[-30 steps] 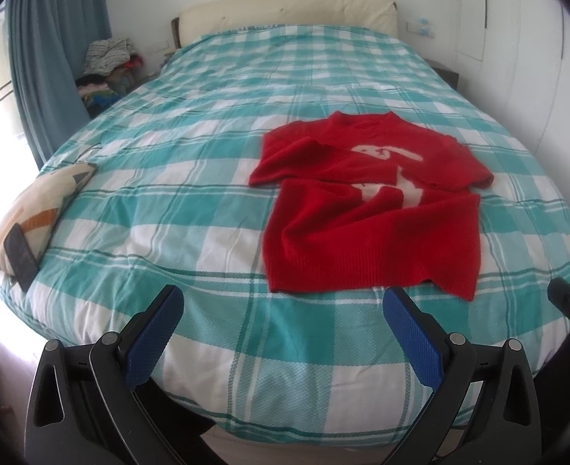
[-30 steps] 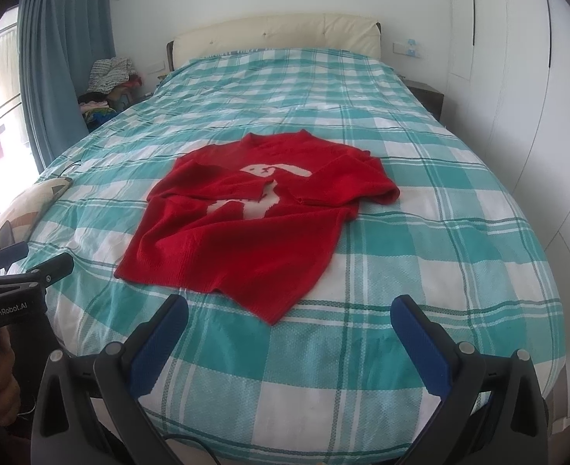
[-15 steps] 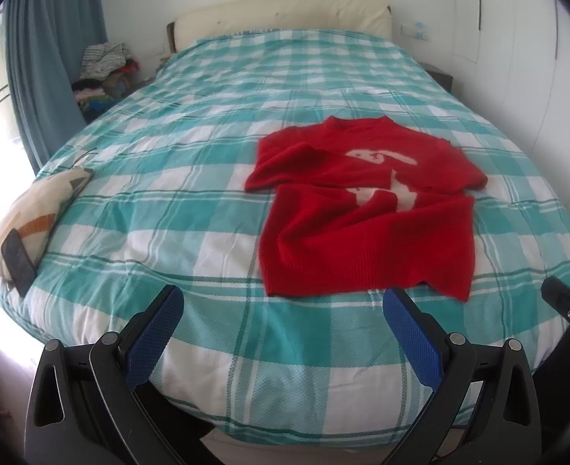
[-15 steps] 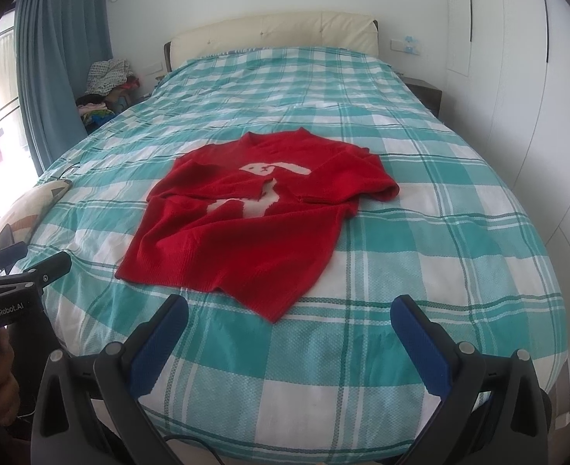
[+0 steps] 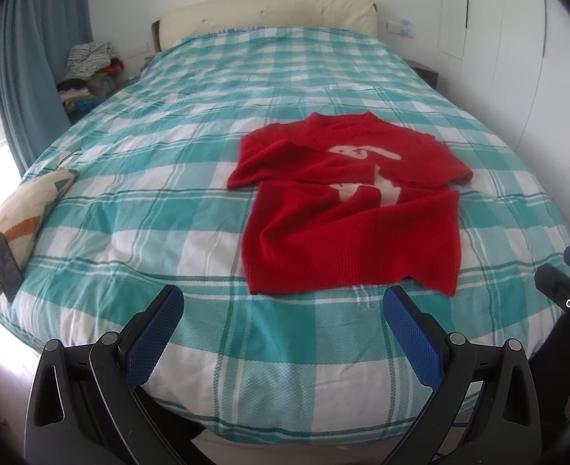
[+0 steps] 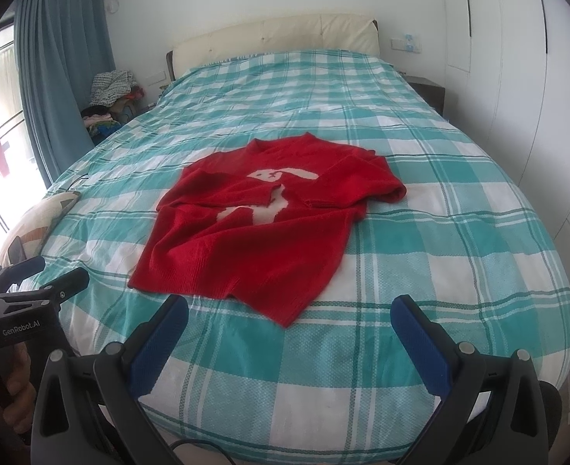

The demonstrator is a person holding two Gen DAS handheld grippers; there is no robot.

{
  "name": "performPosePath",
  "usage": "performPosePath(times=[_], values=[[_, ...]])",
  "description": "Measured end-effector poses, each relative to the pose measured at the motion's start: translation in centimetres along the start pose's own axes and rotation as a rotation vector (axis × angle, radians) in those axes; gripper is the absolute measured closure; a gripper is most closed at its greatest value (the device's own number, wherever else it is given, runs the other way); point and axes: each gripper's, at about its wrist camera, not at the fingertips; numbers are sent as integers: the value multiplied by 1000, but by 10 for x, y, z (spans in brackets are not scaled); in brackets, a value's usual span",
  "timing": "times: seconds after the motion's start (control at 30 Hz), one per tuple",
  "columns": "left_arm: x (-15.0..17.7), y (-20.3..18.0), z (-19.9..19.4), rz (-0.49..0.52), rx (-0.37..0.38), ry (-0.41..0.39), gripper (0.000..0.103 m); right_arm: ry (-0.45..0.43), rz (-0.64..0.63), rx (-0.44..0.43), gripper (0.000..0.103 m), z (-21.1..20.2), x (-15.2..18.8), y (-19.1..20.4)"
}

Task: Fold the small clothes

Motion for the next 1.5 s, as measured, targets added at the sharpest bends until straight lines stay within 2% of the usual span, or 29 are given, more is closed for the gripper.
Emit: performPosePath(times=[0.37,0.8,0.93,1.33,1.5], values=[[0,-2,0,-9,40,3,0,-19,-5,-30,0,-1,0,3],[-1,-1,-2,-15,61,-5,0,-51,22,-16,0,-3,-1,-6],[-1,1,-2,-22,57,-2,0,-74,11,-3,0,-4,-1,-5],[4,-1,6,0,20,28,0,-100,-5,-45,0,-7,2,-2],[5,-2,4,12,15,23,0,-74,-8,-31,0,-4,1,-3]])
Point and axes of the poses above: each gripper's, at about its wrist camera, not at the fingertips, and z roughly the way its jaws point, y to its left, x to its underside, and after that the axes turned 7 degrees about x, right-handed
